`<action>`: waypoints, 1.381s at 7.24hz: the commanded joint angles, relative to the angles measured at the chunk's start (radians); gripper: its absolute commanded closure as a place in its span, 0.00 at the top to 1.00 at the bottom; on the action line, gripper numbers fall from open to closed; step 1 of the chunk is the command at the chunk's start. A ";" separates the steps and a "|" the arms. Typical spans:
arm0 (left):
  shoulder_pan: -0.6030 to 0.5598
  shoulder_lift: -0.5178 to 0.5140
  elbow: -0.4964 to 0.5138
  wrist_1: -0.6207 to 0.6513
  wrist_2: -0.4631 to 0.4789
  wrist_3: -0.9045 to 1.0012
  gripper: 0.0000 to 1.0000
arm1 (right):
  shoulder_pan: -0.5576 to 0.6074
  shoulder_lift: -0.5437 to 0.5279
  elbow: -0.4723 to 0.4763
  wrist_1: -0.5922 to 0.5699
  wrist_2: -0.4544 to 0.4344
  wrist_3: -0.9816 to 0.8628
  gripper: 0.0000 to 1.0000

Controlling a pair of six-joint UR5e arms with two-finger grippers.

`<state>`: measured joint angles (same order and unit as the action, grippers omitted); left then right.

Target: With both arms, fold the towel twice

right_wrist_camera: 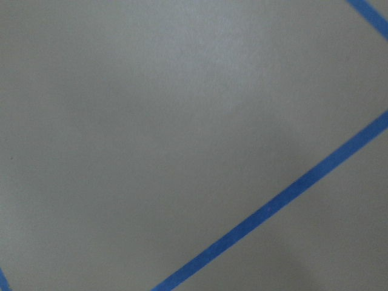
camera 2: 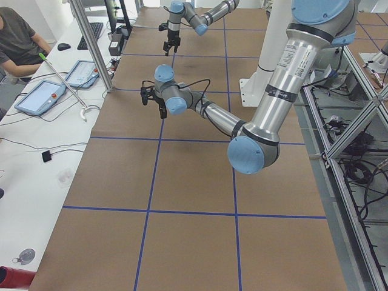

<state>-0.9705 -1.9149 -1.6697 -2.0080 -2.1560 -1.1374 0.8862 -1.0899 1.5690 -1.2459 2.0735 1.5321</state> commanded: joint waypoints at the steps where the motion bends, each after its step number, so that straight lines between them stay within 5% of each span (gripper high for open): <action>1: -0.133 0.170 -0.111 0.181 -0.002 0.507 1.00 | 0.155 -0.126 0.023 -0.006 0.140 -0.329 1.00; 5: -0.359 0.328 -0.104 0.337 -0.109 1.019 1.00 | 0.439 -0.366 0.023 -0.053 0.275 -0.976 1.00; 10: -0.493 0.434 -0.087 0.411 -0.254 1.085 1.00 | 0.626 -0.375 0.069 -0.465 0.310 -1.493 1.00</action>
<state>-1.4468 -1.5239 -1.7511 -1.6035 -2.3913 -0.0593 1.4829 -1.4636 1.6083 -1.6005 2.3831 0.1288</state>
